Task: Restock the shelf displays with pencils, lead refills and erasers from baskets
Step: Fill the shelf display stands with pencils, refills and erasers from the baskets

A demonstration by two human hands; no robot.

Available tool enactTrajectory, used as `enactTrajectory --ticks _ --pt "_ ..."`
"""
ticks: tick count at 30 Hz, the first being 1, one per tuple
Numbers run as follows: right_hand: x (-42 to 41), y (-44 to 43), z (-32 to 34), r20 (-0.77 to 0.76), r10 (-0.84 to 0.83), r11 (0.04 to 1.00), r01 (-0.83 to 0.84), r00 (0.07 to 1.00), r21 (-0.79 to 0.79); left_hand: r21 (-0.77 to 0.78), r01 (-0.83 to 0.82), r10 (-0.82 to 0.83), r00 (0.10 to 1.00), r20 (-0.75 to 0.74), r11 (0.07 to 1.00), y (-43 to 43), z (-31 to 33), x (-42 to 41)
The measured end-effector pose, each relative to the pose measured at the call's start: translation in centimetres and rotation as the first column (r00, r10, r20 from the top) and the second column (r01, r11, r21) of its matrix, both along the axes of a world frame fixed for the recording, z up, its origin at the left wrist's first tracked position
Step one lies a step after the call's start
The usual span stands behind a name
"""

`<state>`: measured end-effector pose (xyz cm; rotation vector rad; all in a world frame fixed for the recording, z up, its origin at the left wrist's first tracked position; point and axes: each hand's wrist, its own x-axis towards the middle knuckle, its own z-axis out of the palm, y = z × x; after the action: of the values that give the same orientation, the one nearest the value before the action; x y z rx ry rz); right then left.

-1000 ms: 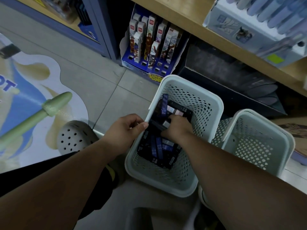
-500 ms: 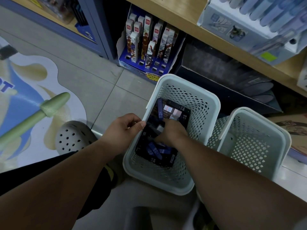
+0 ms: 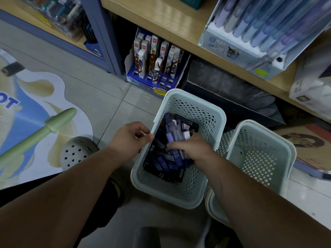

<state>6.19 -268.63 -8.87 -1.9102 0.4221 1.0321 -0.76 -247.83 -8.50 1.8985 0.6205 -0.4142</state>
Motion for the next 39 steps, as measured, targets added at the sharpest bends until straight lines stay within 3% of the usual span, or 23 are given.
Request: enactTrajectory --ticks 4,6,11,15,23,27,31,39 --pt "-0.4 -1.0 2.6 -0.109 -0.140 0.976 0.155 0.984 0.151 0.154 -0.193 0.163 0.969 0.188 0.969 -0.8 2.5 0.8" --pt "-0.4 -1.1 3.8 -0.155 -0.196 0.944 0.229 0.968 0.237 0.154 -0.258 0.212 0.941 0.265 0.954 -1.9 4.2 1.5" --pt "-0.4 -0.4 6.3 -0.181 -0.308 0.867 0.354 0.934 0.351 -0.204 -0.094 0.116 0.988 0.102 0.974 -5.9 6.9 2.8" --pt "-0.9 -0.6 7.5 -0.146 -0.416 0.819 0.439 0.898 0.368 -0.265 -0.055 0.087 0.990 0.110 0.963 -7.8 7.3 2.7" --pt "-0.8 -2.2 10.3 -0.099 -0.478 0.764 0.469 0.873 0.443 -0.356 0.150 -0.079 0.975 0.206 0.922 -8.5 10.0 2.7" --pt "-0.8 -2.8 12.9 -0.056 -0.478 0.747 0.439 0.877 0.499 -0.418 0.138 -0.040 0.971 0.235 0.898 -8.6 12.4 3.5" --pt "-0.9 -4.0 16.4 -0.027 -0.476 0.705 0.400 0.879 0.585 -0.557 0.145 -0.024 0.975 0.219 0.817 -8.8 15.8 4.3" --pt "-2.4 -7.7 23.4 0.076 -0.506 0.706 0.361 0.859 0.609 -0.689 0.177 -0.021 0.973 0.229 0.702 -11.6 23.5 2.8"
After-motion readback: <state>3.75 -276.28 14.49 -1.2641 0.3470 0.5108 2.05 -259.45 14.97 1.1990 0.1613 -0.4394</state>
